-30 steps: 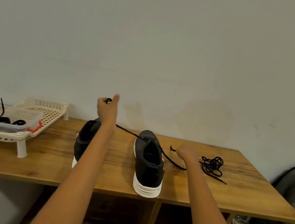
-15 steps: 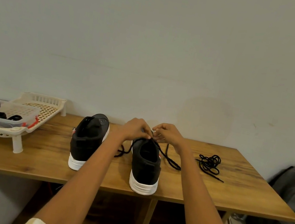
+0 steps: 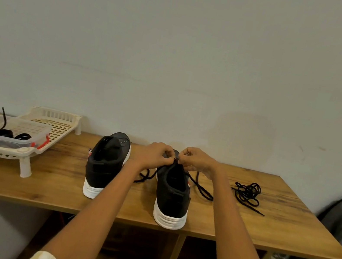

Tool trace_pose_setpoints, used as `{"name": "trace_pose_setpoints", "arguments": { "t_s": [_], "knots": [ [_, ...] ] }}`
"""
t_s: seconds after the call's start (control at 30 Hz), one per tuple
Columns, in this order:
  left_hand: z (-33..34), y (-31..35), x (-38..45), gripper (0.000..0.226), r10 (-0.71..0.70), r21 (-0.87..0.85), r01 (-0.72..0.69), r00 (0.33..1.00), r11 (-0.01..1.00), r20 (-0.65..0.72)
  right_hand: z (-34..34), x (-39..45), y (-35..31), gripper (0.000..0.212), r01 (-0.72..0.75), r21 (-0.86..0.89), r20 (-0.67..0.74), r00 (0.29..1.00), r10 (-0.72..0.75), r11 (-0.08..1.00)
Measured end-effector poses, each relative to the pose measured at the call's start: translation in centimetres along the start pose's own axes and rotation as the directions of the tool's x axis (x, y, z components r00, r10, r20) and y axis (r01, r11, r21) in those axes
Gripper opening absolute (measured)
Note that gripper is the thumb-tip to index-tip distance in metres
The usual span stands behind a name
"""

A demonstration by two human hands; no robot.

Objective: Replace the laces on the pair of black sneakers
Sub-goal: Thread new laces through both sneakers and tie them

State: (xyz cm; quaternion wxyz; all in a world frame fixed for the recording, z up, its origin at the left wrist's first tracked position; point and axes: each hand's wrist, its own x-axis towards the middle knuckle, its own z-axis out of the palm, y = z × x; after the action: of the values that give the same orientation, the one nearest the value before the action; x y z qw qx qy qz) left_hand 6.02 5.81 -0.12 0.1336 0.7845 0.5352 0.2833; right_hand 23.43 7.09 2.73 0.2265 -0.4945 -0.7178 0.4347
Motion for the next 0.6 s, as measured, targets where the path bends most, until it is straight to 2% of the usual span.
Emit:
{"name": "trace_pose_setpoints", "arguments": {
  "t_s": [0.07, 0.13, 0.23, 0.33, 0.43, 0.53, 0.6],
  "knots": [
    [0.2, -0.1, -0.2, 0.02, -0.156, -0.217, 0.158, 0.987, 0.963, 0.027, 0.2, 0.2, 0.1, 0.004, -0.008, -0.019, 0.003, 1.0, 0.008, 1.0],
    [0.2, -0.2, -0.4, 0.029, -0.26, -0.395, 0.268, 0.963, 0.879, 0.076, 0.4, 0.5, 0.3, 0.01, -0.004, -0.065, -0.002, 1.0, 0.004, 0.998],
    [0.3, -0.2, -0.4, 0.026, -0.322, -0.496, 0.332, 0.941, 0.802, 0.109, 0.5, 0.5, 0.0, 0.01, 0.017, -0.18, -0.016, 1.0, -0.02, 0.984],
    [0.2, -0.1, -0.2, 0.021, -0.325, -0.497, 0.344, 0.937, 0.797, 0.127, 0.6, 0.7, -0.5, 0.018, 0.032, -0.32, -0.077, 0.995, -0.06, 0.947],
    [0.2, -0.2, -0.4, 0.017, -0.242, -0.508, 0.31, 0.95, 0.804, 0.197, 1.0, 0.7, -1.4, 0.024, 0.061, -0.437, -0.191, 0.969, -0.158, 0.897],
    [0.1, -0.3, -0.6, 0.028, -0.163, -0.544, 0.282, 0.953, 0.79, 0.257, 1.1, 0.9, -2.3, 0.034, 0.087, -0.4, -0.397, 0.881, -0.258, 0.912],
    [0.2, -0.3, -0.3, 0.029, -0.172, -0.538, 0.263, 0.962, 0.801, 0.214, 1.4, 1.0, -2.7, 0.039, 0.102, -0.384, -0.426, 0.862, -0.274, 0.918]
  ]
}}
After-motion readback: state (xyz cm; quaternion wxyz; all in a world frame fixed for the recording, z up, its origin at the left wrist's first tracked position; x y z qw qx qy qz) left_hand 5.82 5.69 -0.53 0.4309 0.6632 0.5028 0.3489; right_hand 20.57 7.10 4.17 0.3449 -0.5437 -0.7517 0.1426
